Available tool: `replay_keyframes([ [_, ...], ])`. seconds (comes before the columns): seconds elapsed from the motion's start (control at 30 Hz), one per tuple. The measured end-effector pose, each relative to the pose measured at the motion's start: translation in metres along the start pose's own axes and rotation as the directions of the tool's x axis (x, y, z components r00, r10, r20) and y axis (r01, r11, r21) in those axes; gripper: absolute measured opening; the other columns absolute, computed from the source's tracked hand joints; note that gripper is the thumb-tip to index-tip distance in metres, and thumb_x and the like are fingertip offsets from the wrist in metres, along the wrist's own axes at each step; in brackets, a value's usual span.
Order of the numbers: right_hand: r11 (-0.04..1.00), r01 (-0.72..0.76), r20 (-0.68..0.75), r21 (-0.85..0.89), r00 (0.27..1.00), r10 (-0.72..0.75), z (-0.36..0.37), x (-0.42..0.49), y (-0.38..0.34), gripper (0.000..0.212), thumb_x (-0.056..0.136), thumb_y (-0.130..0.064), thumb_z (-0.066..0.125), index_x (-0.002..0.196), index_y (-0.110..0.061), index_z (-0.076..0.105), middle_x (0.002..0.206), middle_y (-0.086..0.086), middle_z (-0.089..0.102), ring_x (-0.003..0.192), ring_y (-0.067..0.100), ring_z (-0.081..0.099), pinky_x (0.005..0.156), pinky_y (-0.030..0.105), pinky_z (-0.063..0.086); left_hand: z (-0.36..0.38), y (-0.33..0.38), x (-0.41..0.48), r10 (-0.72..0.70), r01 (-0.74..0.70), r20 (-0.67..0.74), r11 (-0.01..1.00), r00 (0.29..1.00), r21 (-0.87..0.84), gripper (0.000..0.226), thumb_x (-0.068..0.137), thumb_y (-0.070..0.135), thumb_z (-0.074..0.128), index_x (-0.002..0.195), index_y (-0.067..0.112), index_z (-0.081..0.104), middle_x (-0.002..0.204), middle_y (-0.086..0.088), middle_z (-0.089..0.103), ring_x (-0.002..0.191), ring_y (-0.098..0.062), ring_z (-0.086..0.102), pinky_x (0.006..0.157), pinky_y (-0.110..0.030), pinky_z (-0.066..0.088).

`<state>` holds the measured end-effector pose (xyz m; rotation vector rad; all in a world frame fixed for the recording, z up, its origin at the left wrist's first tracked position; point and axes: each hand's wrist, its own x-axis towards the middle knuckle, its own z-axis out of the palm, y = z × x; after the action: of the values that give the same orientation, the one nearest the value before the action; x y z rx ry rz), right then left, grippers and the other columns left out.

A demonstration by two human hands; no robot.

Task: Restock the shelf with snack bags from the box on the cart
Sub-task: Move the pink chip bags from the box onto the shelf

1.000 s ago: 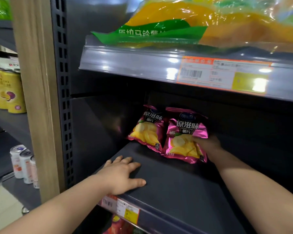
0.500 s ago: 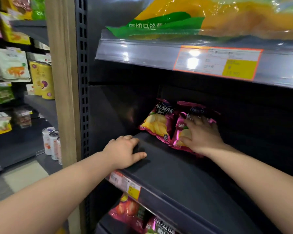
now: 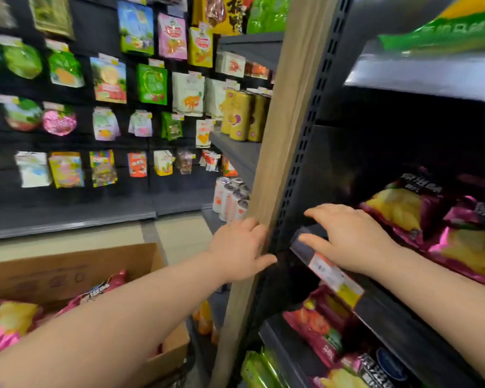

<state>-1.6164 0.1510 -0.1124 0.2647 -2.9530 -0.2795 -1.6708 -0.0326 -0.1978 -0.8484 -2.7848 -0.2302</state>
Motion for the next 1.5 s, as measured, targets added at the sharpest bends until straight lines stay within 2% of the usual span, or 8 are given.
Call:
replay_keyframes([
  [0.13,0.992,0.123,0.024,-0.007,0.992,-0.122,0.008,0.019,-0.071,0.056,0.088,-0.061,0.041,0.132,-0.026,0.047,0.134,-0.002,0.053,0.126,0.023,0.048,0.102,0.038,0.041,0.010,-0.059,-0.061,-0.102,0.100,0.073,0.995,0.992,0.030,0.065,0.087,0.060,0.047,0.135,0.015,0.042,0.133,-0.008,0.048,0.125,-0.030,0.043,0.100,-0.043,0.040],
  [0.27,0.975,0.220,0.103,0.042,0.969,-0.223,0.021,0.042,-0.165,0.056,0.090,-0.057,0.042,0.138,-0.028,0.041,0.138,-0.003,0.050,0.129,0.023,0.045,0.101,0.036,0.038,0.008,-0.136,-0.144,-0.274,0.262,0.145,0.960,0.951,0.095,0.069,0.087,0.060,0.046,0.141,0.017,0.036,0.143,-0.006,0.041,0.132,-0.027,0.037,0.105,-0.043,0.038],
  [0.57,0.910,0.399,0.230,0.110,0.881,-0.414,0.065,0.064,-0.365,0.054,0.089,-0.054,0.045,0.133,-0.023,0.045,0.135,0.004,0.052,0.125,0.026,0.048,0.101,0.039,0.040,-0.009,-0.294,-0.337,-0.632,0.613,0.216,0.775,0.744,0.154,0.071,0.085,0.063,0.047,0.141,0.020,0.037,0.142,-0.003,0.044,0.131,-0.025,0.041,0.105,-0.039,0.039],
  [0.8,0.913,0.364,0.416,0.183,0.813,-0.408,0.100,0.062,-0.435,0.053,0.089,-0.051,0.049,0.135,-0.025,0.044,0.140,0.002,0.049,0.127,0.027,0.048,0.100,0.040,0.041,0.008,-0.328,-0.411,-0.702,0.712,0.303,0.695,0.644,0.096,0.076,0.085,0.063,0.048,0.147,0.023,0.030,0.149,-0.002,0.037,0.136,-0.024,0.037,0.105,-0.039,0.039],
  [1.1,0.894,0.363,0.492,0.264,0.746,-0.448,0.136,0.101,-0.468,0.053,0.089,-0.045,0.053,0.134,-0.019,0.046,0.140,0.004,0.049,0.128,0.025,0.047,0.098,0.035,0.043,0.056,-0.326,-0.429,-0.735,0.828,0.443,0.559,0.514,-0.033,0.075,0.085,0.061,0.051,0.146,0.023,0.032,0.147,-0.001,0.037,0.134,-0.022,0.040,0.103,-0.036,0.042],
  [1.27,0.837,0.373,0.476,0.400,0.696,-0.538,0.165,0.139,-0.495,0.058,0.087,-0.038,0.057,0.138,-0.014,0.042,0.143,0.009,0.045,0.129,0.026,0.046,0.104,0.038,0.041,0.074,-0.334,-0.427,-0.768,0.922,0.537,0.383,0.350,-0.054,0.085,0.080,0.059,0.060,0.148,0.021,0.026,0.148,-0.003,0.037,0.132,-0.024,0.043,0.103,-0.037,0.042],
  [1.37,0.789,0.321,0.460,0.524,0.673,-0.579,0.182,0.166,-0.511,0.051,0.087,-0.029,0.060,0.131,-0.005,0.047,0.136,0.015,0.049,0.123,0.028,0.050,0.102,0.039,0.041,0.088,-0.341,-0.424,-0.773,0.979,0.604,0.196,0.194,-0.064,0.083,0.074,0.055,0.070,0.139,0.017,0.035,0.140,-0.006,0.045,0.125,-0.024,0.050,0.098,-0.034,0.045],
  [1.5,0.743,0.254,0.485,0.620,0.620,-0.617,0.207,0.201,-0.529,0.071,0.086,-0.027,0.062,0.145,-0.005,0.031,0.147,0.017,0.037,0.131,0.028,0.044,0.107,0.031,0.036,0.107,-0.346,-0.423,-0.712,0.993,0.702,-0.063,0.024,-0.099,0.086,0.068,0.046,0.079,0.135,0.011,0.038,0.136,-0.006,0.052,0.122,-0.021,0.053,0.092,-0.024,0.043],
])
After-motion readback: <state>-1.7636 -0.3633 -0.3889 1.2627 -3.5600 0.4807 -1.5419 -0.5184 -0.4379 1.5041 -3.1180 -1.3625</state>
